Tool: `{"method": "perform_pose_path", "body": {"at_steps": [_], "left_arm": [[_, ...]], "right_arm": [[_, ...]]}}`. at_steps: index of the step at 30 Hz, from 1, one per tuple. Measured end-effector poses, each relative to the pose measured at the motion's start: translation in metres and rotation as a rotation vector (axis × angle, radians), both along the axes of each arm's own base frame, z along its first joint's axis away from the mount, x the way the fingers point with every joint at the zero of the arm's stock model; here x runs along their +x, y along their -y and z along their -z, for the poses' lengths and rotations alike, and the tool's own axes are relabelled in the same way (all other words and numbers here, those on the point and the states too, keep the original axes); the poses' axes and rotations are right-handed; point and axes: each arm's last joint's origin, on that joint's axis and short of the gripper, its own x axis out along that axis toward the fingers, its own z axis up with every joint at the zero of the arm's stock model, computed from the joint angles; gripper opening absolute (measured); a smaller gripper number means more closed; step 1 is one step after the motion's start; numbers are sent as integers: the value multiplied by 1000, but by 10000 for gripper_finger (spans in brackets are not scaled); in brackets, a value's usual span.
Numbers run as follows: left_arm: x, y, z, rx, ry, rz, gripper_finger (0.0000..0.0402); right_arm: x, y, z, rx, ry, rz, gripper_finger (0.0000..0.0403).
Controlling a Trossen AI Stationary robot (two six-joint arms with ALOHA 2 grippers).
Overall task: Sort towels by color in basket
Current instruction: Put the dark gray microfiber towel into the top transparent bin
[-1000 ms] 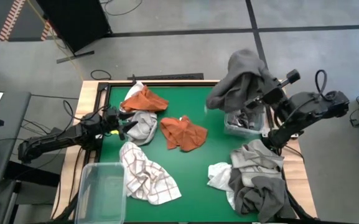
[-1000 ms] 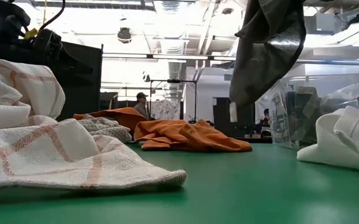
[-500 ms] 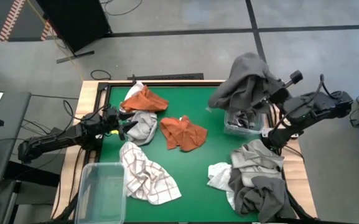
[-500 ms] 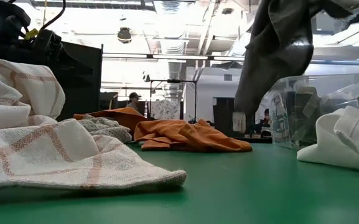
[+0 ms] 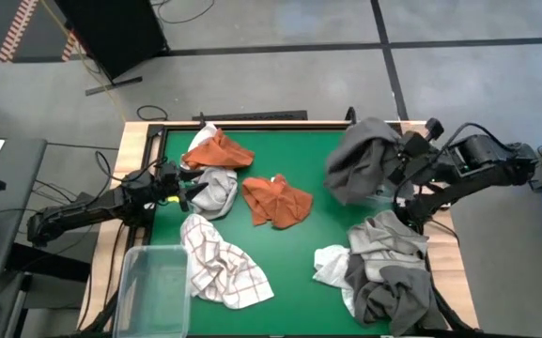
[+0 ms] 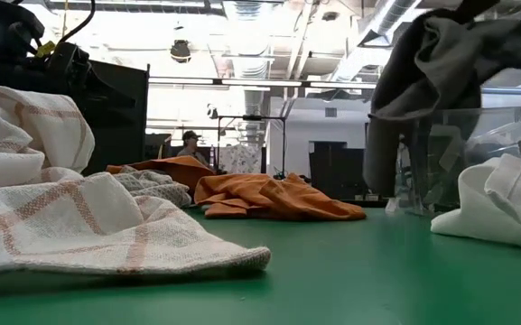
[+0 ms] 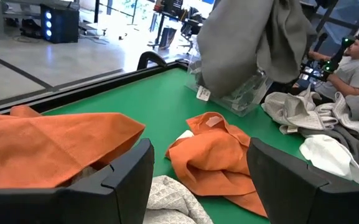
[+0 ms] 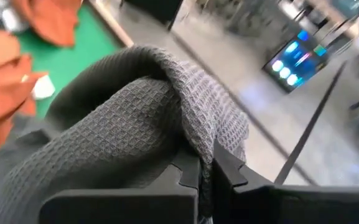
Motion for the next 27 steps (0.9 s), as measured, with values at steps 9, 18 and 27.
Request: {"method": "perform_pose_path", "body": {"at_steps": [9,18,27], "left_arm": [[0,0,0,-12,5,-1,245],[0,0,0,-17,8,-1,245],[0,0,0,-17,8,-1,245]], "right_arm": [[7,8,11,137,-116,81,31],[29,26,64,255,-314,126,31],[39,54,110,386,-316,142,32]]}}
